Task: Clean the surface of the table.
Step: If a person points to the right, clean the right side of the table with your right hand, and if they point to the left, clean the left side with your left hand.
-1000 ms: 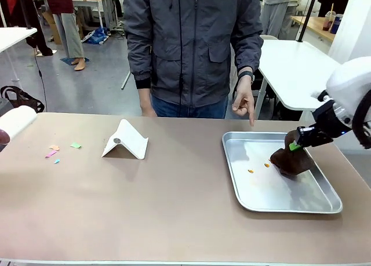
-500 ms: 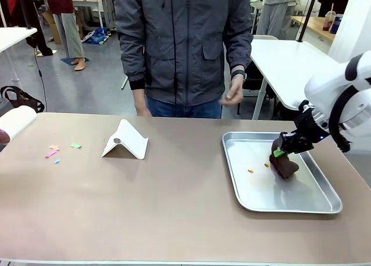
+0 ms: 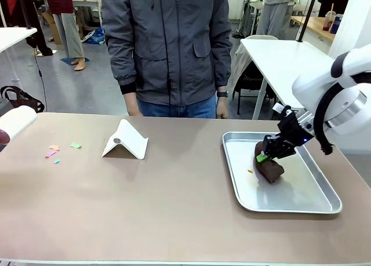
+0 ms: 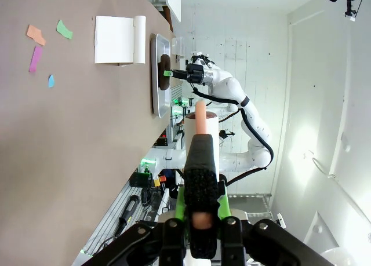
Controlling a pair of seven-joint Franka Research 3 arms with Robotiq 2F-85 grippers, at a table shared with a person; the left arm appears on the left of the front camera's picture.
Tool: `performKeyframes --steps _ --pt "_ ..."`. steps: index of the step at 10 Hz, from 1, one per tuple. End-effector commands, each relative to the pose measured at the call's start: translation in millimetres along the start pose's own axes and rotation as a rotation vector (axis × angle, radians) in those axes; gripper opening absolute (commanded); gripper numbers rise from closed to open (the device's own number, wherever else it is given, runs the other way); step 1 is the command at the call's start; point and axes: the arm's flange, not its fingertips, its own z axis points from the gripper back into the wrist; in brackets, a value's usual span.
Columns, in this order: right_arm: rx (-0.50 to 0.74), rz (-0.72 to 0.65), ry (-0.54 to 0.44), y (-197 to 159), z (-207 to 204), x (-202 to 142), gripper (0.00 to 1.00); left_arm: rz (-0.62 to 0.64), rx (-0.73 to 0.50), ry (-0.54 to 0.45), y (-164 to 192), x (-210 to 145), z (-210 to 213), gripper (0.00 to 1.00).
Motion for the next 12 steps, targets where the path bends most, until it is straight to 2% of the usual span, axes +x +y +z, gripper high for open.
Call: performKeyframes --steps 1,5,8,11,12 --pt "0.111 0.013 0.057 10.4 -9.5 3.0 0.11 -0.018 -0.001 0.005 -2.5 -4.6 -1.8 0.14" --pt "0.178 0.089 0.1 49.5 -20.2 -10.2 0.11 -0.018 -0.001 0.005 -2.5 -4.6 -1.8 0.14" --pt "-0.003 0.106 0.044 54.5 -32.3 -15.6 0.11 -0.018 -0.001 0.005 -2.5 -4.6 -1.8 0.14" --pt "-0.155 0.085 -0.007 40.5 -31.2 -19.5 0.11 -0.018 -0.001 0.005 -2.5 -4.6 -1.8 0.14" --pt "-0.166 0.067 -0.018 34.0 -26.6 -18.9 0.11 -0.018 -0.001 0.005 -2.5 -4.6 -1.8 0.14"
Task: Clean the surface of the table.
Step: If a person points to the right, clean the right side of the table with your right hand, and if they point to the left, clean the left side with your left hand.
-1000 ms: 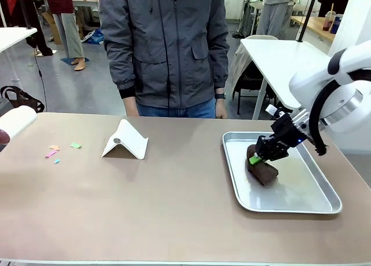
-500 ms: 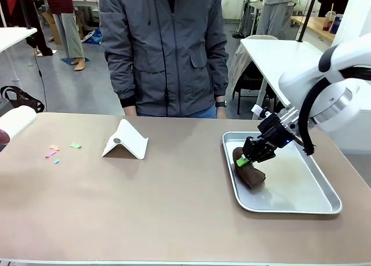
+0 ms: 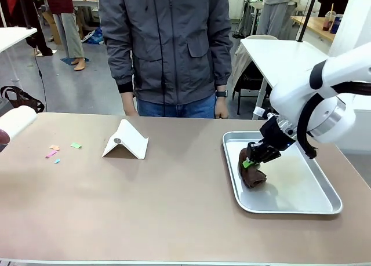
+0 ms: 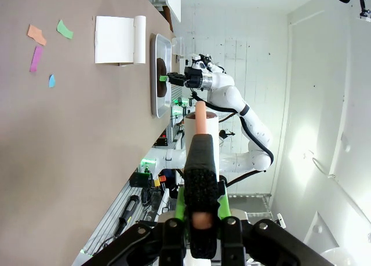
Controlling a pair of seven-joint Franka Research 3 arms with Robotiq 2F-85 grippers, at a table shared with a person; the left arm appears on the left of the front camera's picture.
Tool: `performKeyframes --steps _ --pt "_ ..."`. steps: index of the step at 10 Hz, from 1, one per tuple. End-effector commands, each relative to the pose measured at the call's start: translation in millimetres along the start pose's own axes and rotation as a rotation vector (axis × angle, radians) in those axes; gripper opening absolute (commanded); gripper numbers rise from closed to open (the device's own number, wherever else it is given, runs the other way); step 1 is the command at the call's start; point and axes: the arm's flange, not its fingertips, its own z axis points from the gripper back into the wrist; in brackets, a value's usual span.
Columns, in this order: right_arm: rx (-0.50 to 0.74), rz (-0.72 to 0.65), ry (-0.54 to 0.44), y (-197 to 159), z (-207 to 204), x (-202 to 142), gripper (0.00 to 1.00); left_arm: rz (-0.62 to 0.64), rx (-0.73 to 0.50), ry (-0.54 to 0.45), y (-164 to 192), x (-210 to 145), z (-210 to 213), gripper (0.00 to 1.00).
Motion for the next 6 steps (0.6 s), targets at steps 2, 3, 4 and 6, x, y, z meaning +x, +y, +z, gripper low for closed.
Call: performKeyframes --steps 2,3,4,6 --pt "-0.13 -0.091 -0.029 -29.6 10.0 -5.7 0.11 -0.018 -0.001 0.005 -2.5 -4.5 -1.8 0.14" --pt "-0.171 -0.125 -0.04 -43.2 14.9 -6.1 0.11 -0.018 -0.001 0.005 -2.5 -4.5 -1.8 0.14" --pt "-0.164 -0.155 -0.048 -55.9 20.6 -7.1 0.11 -0.018 -0.001 0.005 -2.5 -4.5 -1.8 0.14" --pt "-0.174 -0.236 -0.083 -80.8 33.5 -11.1 0.11 -0.018 -0.001 0.005 -2.5 -4.5 -1.8 0.14"
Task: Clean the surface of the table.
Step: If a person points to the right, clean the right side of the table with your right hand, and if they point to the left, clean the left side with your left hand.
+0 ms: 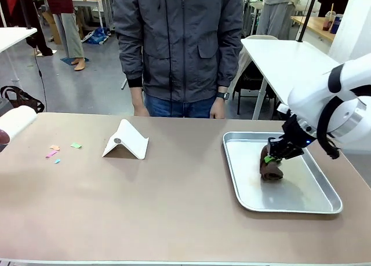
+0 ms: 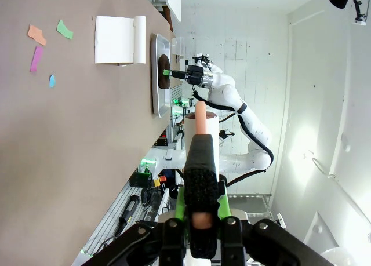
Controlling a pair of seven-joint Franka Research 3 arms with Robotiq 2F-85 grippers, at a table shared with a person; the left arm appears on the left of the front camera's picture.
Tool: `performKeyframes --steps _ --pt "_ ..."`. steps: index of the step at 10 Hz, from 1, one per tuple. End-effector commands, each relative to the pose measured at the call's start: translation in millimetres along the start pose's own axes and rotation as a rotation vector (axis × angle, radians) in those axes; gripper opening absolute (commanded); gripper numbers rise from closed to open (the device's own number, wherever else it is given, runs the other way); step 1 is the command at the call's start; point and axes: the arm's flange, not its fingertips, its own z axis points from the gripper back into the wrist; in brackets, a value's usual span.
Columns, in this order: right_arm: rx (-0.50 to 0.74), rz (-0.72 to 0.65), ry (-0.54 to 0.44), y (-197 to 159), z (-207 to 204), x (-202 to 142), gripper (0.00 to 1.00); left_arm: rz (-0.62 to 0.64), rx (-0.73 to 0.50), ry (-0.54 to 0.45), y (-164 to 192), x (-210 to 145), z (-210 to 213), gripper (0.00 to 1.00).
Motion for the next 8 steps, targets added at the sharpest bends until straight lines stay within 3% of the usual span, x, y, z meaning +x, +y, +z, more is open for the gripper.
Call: performKeyframes --steps 1,4,8 --pt "-0.061 -0.095 -0.027 -35.7 4.0 -6.7 0.11 -0.018 -0.001 0.005 -2.4 -4.3 -2.1 0.14" --pt "-0.038 -0.186 -0.068 -61.9 13.5 -8.5 0.11 -0.018 -0.001 0.005 -2.4 -4.3 -2.1 0.14" --pt "-0.003 -0.172 -0.062 -58.4 8.3 -6.4 0.11 -0.018 -0.001 0.005 -2.4 -4.3 -2.1 0.14"
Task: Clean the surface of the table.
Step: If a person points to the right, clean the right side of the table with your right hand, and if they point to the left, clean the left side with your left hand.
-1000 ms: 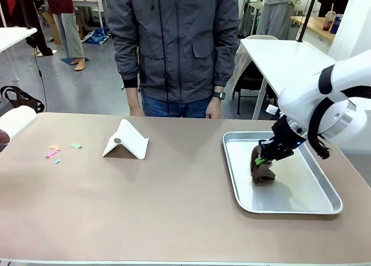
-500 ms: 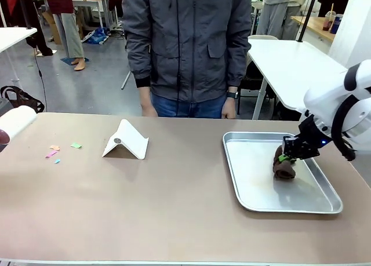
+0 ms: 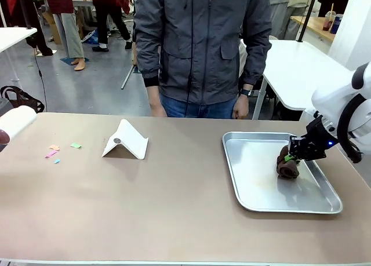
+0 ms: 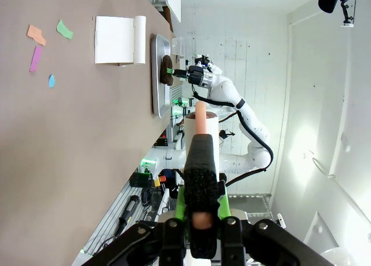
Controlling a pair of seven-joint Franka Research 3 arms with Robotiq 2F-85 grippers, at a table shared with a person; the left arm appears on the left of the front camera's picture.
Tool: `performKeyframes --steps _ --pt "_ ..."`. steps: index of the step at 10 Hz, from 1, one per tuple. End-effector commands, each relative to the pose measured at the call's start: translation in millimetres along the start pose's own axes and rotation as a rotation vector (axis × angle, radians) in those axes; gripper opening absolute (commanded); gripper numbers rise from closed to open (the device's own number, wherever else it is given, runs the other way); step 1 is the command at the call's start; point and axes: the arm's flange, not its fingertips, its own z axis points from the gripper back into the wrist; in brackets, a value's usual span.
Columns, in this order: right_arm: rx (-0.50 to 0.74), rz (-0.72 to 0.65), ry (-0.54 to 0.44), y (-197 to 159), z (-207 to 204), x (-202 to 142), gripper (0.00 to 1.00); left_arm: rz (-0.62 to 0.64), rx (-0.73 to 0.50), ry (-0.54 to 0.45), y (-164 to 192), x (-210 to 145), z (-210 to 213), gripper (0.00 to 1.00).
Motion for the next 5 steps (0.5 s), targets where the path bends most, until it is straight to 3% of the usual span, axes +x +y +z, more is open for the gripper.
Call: performKeyframes --steps 1,5 --pt "0.006 0.019 -0.003 1.4 -14.1 -4.3 0.11 -0.018 -0.001 0.006 -2.3 -4.1 -2.2 0.14" --pt "0.052 0.101 0.026 34.5 -28.4 -2.8 0.11 -0.018 -0.001 0.006 -2.3 -4.1 -2.2 0.14"
